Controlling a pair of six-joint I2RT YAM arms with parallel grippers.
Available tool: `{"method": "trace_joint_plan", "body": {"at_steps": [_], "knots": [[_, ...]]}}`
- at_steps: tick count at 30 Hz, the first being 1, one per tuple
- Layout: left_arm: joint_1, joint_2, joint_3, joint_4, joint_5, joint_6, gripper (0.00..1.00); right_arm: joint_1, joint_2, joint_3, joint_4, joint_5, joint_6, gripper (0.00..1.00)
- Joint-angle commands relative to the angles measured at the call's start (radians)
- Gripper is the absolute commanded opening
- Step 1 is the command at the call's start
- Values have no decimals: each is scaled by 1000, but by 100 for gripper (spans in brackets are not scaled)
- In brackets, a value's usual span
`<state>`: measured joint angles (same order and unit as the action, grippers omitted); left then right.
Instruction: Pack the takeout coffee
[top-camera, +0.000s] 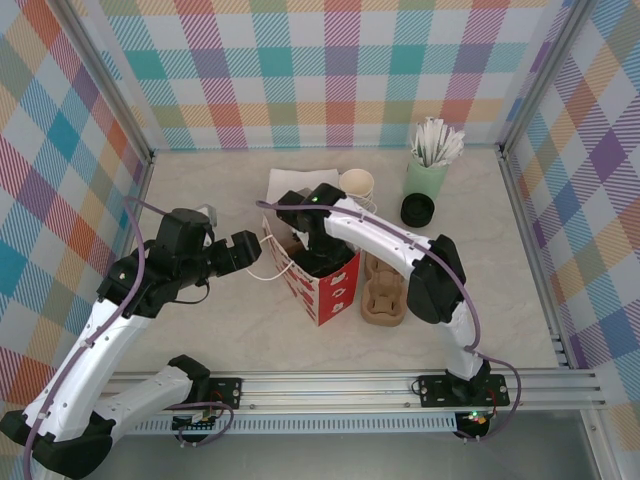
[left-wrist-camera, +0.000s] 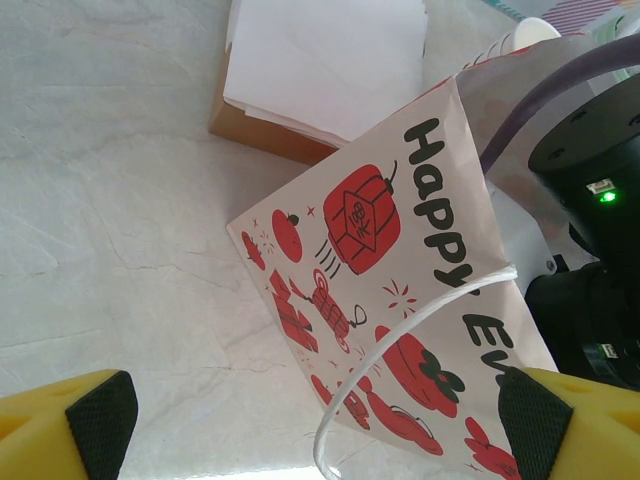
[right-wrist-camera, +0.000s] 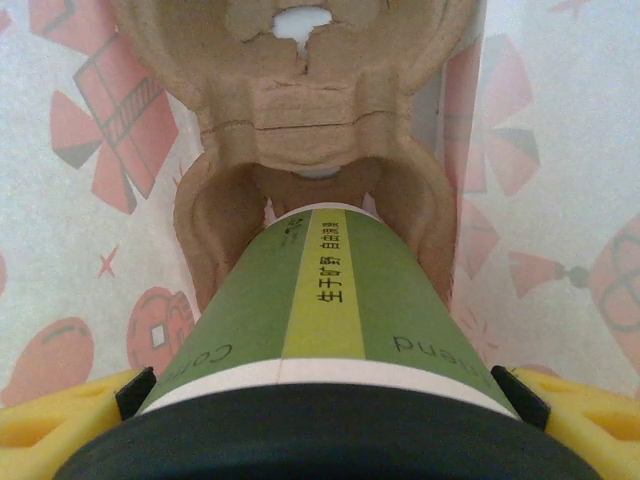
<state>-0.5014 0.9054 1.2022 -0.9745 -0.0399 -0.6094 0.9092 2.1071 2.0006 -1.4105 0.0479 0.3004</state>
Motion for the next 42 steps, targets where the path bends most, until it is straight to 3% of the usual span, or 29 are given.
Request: {"method": "trace_joint_plan", "body": {"at_steps": [1,42], "knots": [[3,-15,17,-23,-14,17,95,-5,14,-19,8,-15,-11,79],[3,-12,-6,-7,-9,7,95,-7,22,-114,112,-18,-40,79]]}}
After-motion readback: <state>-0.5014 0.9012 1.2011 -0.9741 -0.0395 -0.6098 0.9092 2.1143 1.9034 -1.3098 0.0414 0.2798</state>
